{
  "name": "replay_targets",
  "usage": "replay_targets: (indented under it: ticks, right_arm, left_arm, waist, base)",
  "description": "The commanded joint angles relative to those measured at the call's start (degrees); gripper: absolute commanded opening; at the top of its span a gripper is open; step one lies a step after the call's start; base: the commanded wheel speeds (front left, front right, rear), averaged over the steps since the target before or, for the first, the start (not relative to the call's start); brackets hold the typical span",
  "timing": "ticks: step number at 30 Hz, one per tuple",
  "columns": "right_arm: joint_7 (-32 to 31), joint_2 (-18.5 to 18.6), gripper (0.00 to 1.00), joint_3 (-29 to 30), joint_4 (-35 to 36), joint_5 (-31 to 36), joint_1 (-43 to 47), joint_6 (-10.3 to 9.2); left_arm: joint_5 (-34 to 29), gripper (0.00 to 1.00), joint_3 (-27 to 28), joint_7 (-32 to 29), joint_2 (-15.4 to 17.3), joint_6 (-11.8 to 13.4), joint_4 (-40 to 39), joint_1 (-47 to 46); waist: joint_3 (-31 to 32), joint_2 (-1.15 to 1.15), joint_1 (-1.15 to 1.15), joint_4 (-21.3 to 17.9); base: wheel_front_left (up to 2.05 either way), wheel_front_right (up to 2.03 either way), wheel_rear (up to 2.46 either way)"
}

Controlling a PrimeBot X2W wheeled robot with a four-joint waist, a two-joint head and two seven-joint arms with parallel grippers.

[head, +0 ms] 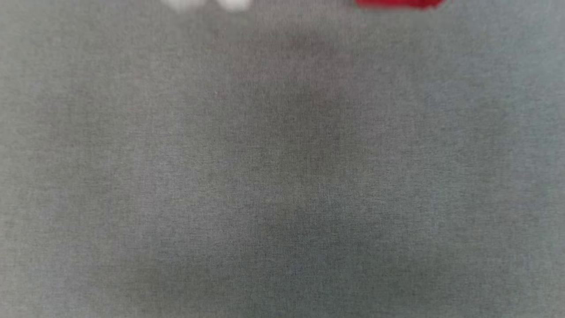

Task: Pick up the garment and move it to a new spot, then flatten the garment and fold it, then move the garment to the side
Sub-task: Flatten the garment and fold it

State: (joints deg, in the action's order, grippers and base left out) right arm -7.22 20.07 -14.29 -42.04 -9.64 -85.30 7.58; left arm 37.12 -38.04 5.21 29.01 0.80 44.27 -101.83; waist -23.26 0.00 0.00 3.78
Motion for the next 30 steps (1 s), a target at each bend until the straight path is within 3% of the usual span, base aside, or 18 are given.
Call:
replay_targets:
  ticks: [1,3,7,14,18,23,30]
  right_arm:
    - [4.51,-0.75,0.00,1.26,-1.78,3.04,-1.66,-0.17]
    - [8.99,-1.64,0.00,3.38,-5.05,6.95,-2.69,-0.17]
    - [11.80,-3.77,0.00,5.18,-10.40,10.70,-2.38,-0.17]
    - [12.04,-5.67,0.00,0.54,-20.95,10.88,2.70,-0.17]
    - [11.79,-6.91,0.00,-3.11,-24.37,6.53,7.31,-0.16]
    - [9.62,-7.68,0.00,-8.05,-24.39,-0.62,14.39,-0.16]
    - [3.05,-4.22,0.00,-15.52,-14.21,-13.82,25.96,-0.16]
  left_arm:
    - [-0.89,0.00,0.89,4.25,-0.04,0.19,1.44,-1.89]
    - [-1.53,0.00,1.26,8.15,-0.85,-0.99,2.65,-2.94]
    - [-1.15,0.00,1.74,9.66,-1.73,-3.47,4.68,-0.94]
    - [0.61,0.00,-1.65,8.44,-3.52,-7.79,10.45,8.92]
    - [5.69,0.00,-4.96,3.55,-4.93,-8.21,9.98,16.18]
    - [13.77,0.00,-9.93,-8.29,-2.20,-8.22,4.73,25.99]
    - [22.84,0.00,-13.20,-20.14,3.35,-8.14,-5.36,38.23]
  waist:
    - [-1.67,0.00,0.00,0.25]
    - [-2.23,0.00,0.00,0.58]
    - [-2.45,0.00,0.00,1.25]
    - [-1.61,0.00,0.00,2.94]
    - [-0.44,0.00,0.00,3.80]
    - [1.83,0.00,0.00,4.09]
    - [4.55,0.00,0.00,4.07]
  base:
    - [0.00,0.00,0.00]
    - [0.00,0.00,0.00]
    - [0.00,0.00,0.00]
    - [0.00,0.00,0.00]
    - [0.00,0.00,0.00]
    - [0.00,0.00,0.00]
    - [0.00,0.00,0.00]
